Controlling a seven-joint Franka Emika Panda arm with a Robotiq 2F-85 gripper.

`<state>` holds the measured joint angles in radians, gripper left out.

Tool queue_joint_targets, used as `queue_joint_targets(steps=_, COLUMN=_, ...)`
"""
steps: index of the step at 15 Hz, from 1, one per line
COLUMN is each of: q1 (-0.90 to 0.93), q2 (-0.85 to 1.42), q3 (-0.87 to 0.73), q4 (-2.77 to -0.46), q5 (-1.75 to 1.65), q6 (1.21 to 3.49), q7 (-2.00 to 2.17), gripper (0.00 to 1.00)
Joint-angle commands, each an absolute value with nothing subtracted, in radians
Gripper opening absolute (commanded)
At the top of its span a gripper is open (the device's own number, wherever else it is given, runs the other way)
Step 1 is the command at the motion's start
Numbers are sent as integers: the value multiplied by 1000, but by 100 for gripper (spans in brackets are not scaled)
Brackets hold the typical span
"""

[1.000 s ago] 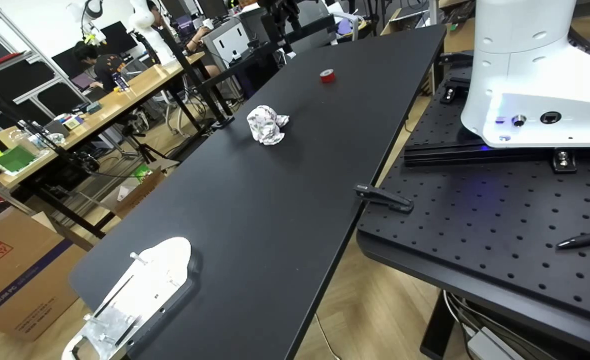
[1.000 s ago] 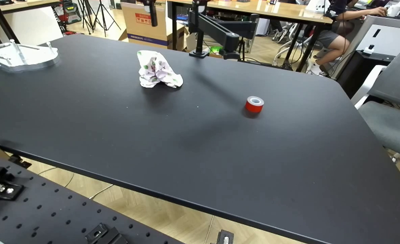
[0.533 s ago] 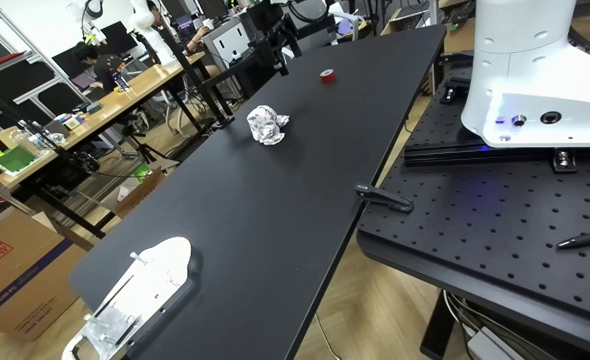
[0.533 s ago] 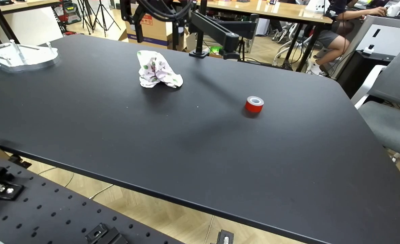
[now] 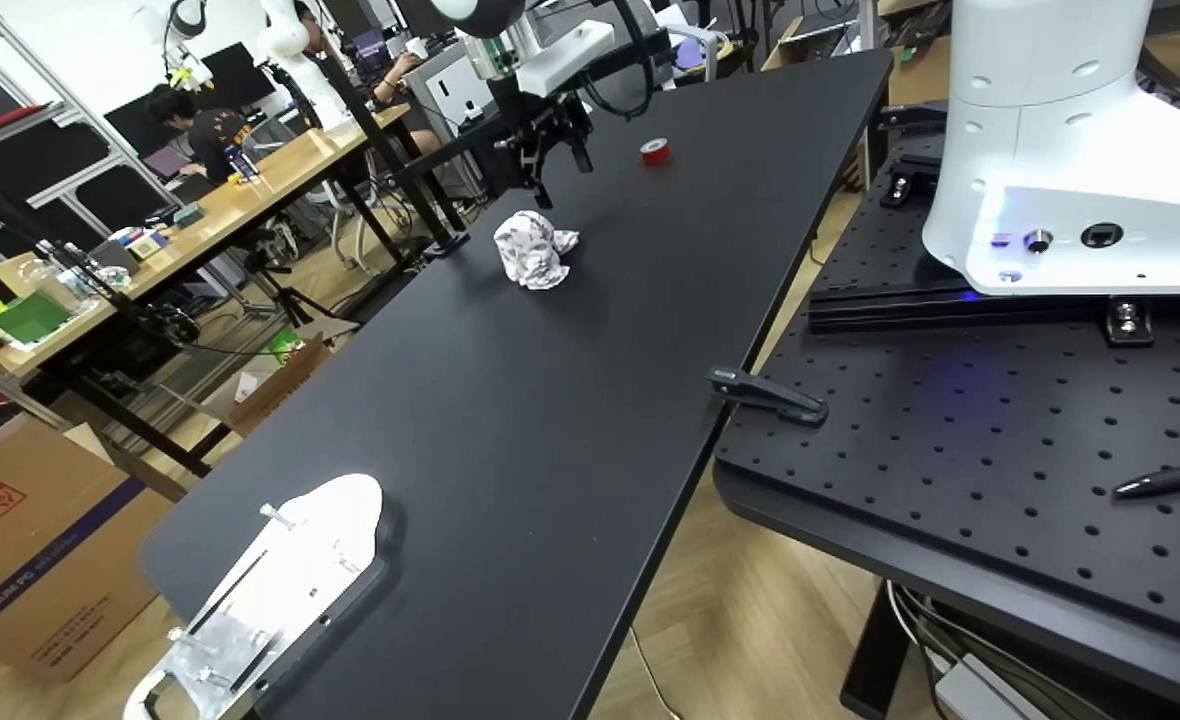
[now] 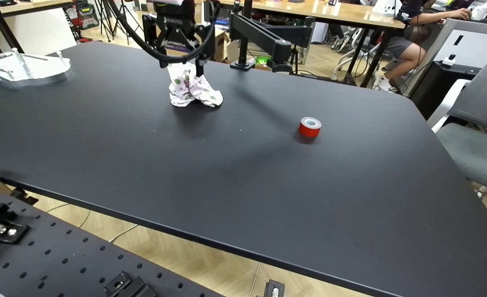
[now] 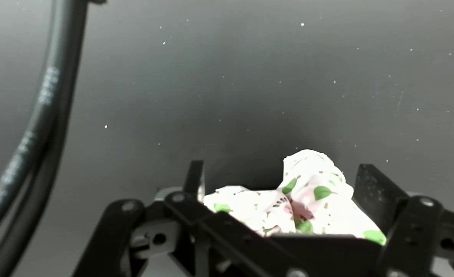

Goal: Hang the white and green cloth on the black stand

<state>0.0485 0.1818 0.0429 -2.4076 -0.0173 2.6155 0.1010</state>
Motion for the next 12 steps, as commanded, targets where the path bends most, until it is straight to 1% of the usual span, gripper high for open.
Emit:
queue_joint_targets(steps=1, q1=47, q2=161, q3=32, q4=-2432, q5=-11, q6=2673, q7=109, gripper=100)
queue_joint_targets(steps=6, q1=102, q2=260, q3=-2, q4=-2413, q5=-37, q6=3012, q7=286, gripper=100)
queue_joint_targets(steps=9, q1=221, q2=338, q3=-126, q4=-2386, q5=-105, q6=3134, q7=404, gripper=100)
queue_joint_targets(steps=12, q1=362, q2=407, q3=-258, q4=-2356, q5=-93, q6=3145, q7=459, gripper=100)
